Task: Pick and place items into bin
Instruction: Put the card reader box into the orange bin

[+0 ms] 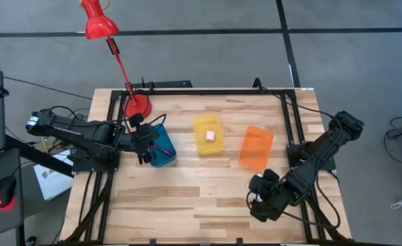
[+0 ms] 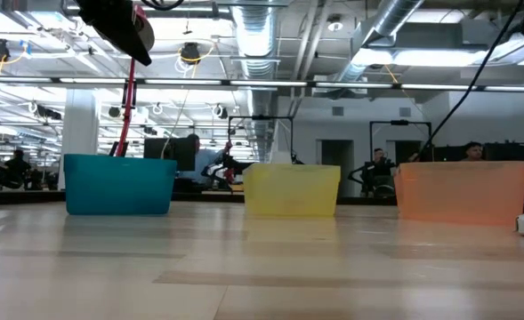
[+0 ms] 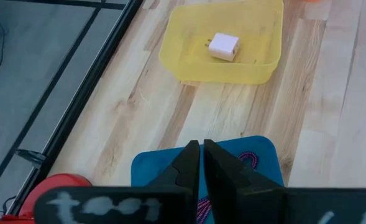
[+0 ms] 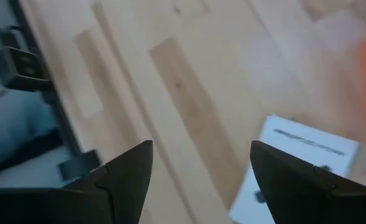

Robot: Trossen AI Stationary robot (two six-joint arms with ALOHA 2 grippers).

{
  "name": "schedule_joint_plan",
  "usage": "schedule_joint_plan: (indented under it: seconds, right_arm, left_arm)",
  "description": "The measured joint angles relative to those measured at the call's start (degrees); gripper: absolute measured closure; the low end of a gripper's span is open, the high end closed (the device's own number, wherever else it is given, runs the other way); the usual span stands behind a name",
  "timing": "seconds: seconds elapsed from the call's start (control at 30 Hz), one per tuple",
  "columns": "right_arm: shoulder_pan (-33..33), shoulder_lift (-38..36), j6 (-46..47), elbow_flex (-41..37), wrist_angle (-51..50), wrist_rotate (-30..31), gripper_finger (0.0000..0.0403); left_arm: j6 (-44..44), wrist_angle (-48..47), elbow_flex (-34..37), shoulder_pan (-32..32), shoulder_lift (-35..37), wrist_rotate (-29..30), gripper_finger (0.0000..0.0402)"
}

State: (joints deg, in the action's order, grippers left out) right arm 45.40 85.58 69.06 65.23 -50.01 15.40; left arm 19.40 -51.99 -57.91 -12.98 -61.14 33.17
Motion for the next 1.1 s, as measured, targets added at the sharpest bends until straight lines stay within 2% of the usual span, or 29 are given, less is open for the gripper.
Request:
schedule_joint_plan:
  seconds: [0.13,0.3,0.4,0.53,0.6,0.77,0.9,1.1]
  right_arm:
    - [-0.2,0.0,-0.1,0.0,2.6,-2.1,0.0137]
    - [0.4,0.0,-1.0,0.0,1.6,-7.8,0.0137]
    - [1.9,0.1,-1.7,-0.7,1.1,-7.2,0.0137]
    - [3.8,3.7,0.5,-3.5,0.7,-7.4,0.0137]
    - [4.3,6.9,1.7,-3.8,0.5,-11.1,0.0137]
    - [3.9,15.4,1.3,-4.0,-4.0,-25.5,0.0137]
    - [2.7,19.3,-0.9,-4.0,-5.2,-26.5,0.0137]
    - [1.4,20.7,-1.3,-2.2,-8.6,-29.8,0.0137]
  left_arm:
    - [0.0,0.0,0.0,0.0,0.0,0.0,0.0391]
    - [0.0,0.0,0.0,0.0,0.0,0.0,0.0391]
    - [-0.1,0.0,0.0,0.0,0.0,0.0,0.0391]
    - [-0.1,0.0,0.0,0.0,0.0,0.0,0.0391]
    - [-0.1,0.0,0.0,0.0,0.0,0.0,0.0391]
    - [-0.1,0.0,0.0,0.0,0.0,0.1,0.0391]
    - [-0.1,0.0,0.0,0.0,0.0,0.1,0.0391]
    - [0.7,0.0,0.0,0.0,0.0,0.1,0.0391]
